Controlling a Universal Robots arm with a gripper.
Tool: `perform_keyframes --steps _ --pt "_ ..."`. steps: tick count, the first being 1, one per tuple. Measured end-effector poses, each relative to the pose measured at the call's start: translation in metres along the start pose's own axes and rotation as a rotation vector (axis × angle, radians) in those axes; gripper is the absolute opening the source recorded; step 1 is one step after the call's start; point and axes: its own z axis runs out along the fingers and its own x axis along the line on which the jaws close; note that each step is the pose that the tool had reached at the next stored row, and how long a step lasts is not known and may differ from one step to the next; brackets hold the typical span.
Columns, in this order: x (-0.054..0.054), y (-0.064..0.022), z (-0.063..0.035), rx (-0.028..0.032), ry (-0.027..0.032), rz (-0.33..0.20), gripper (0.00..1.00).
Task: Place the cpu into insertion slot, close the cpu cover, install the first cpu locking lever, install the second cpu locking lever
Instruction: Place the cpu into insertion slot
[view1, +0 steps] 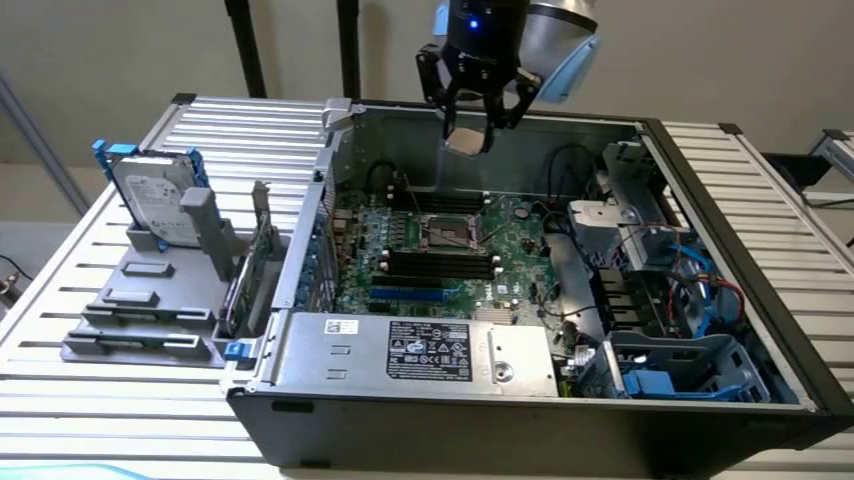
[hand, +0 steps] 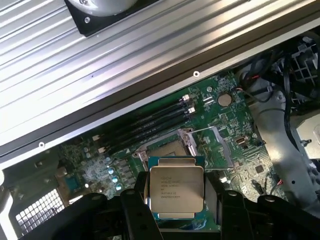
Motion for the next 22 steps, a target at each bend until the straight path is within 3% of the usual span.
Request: perform_keyframes --steps 22 --pt "0.0 -0.0001 0.0027 -0.0056 -0.0181 0.399 0.55"
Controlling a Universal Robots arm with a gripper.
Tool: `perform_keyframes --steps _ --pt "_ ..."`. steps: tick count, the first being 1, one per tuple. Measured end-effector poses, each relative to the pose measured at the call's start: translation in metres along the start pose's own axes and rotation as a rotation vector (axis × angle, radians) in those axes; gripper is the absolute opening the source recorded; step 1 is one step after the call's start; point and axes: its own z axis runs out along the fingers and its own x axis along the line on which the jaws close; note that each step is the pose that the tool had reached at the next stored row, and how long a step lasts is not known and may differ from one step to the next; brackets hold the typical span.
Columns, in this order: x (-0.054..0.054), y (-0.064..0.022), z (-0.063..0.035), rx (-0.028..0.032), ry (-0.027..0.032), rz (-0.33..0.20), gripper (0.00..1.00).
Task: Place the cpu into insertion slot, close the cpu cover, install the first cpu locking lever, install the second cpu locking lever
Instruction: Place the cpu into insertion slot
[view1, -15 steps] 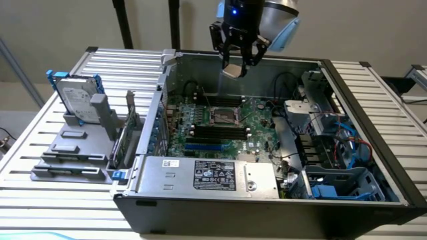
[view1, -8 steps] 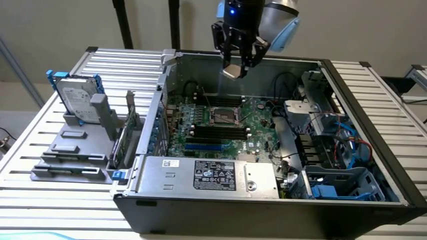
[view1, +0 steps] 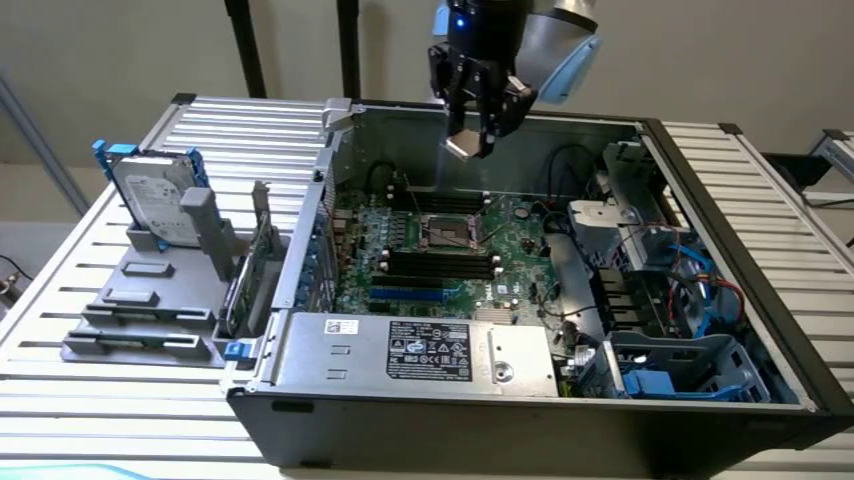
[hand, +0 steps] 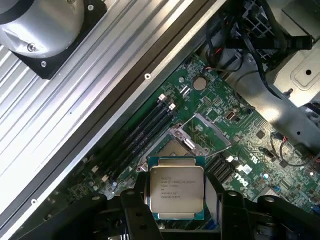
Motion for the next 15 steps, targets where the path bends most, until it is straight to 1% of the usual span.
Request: perform_keyframes --steps 15 --pt "0.0 -0.0001 0.002 -0.0035 -0.0125 0.273 0.55"
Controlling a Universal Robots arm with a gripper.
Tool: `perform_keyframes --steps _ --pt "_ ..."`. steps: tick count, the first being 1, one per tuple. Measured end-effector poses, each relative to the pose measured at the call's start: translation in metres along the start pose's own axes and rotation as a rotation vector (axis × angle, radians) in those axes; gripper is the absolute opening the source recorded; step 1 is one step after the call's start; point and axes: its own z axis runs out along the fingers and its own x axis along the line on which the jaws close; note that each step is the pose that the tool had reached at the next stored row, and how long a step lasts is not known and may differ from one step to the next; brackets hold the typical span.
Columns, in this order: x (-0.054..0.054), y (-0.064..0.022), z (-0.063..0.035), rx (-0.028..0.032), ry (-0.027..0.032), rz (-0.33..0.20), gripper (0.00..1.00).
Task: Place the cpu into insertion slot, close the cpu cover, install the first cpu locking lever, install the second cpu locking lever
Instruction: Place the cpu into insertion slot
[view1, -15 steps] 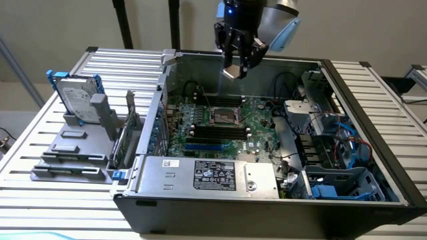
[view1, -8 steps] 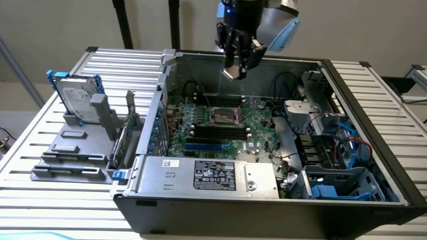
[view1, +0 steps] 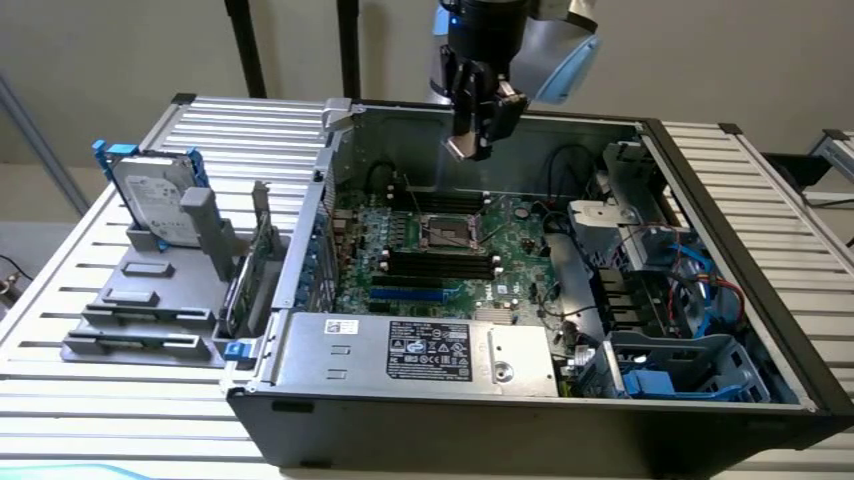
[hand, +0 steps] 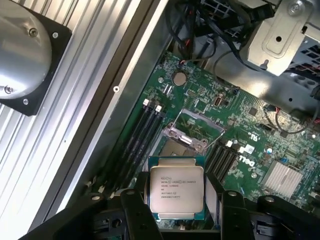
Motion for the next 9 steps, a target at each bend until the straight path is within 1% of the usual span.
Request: perform_keyframes --steps 9 --pt "0.0 -0.0001 0.0015 -0.0023 -0.0074 0.164 0.55"
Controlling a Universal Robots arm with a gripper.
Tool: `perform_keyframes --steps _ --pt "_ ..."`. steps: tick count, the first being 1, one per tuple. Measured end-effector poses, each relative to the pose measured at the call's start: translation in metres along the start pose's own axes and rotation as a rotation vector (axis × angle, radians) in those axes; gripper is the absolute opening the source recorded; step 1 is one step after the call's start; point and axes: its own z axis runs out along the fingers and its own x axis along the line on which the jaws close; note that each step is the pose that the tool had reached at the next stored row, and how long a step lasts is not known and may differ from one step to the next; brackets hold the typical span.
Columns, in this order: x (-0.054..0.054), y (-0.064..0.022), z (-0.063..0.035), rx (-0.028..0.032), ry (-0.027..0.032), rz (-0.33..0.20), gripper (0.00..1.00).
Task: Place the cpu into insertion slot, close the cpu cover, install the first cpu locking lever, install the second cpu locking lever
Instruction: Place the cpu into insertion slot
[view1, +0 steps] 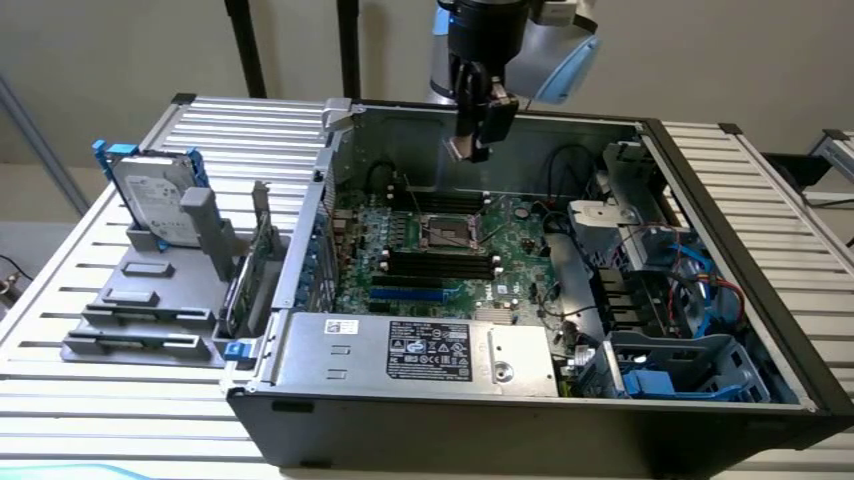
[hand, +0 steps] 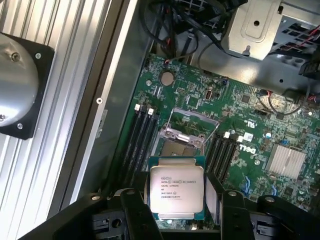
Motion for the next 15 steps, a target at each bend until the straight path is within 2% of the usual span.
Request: perform_keyframes --steps 12,15 --pt "0.0 -0.0001 0.0029 -0.0029 -0.0099 0.218 0.55" --pt "0.0 -0.0004 0.0052 -0.0022 -0.0109 0.239 0.55"
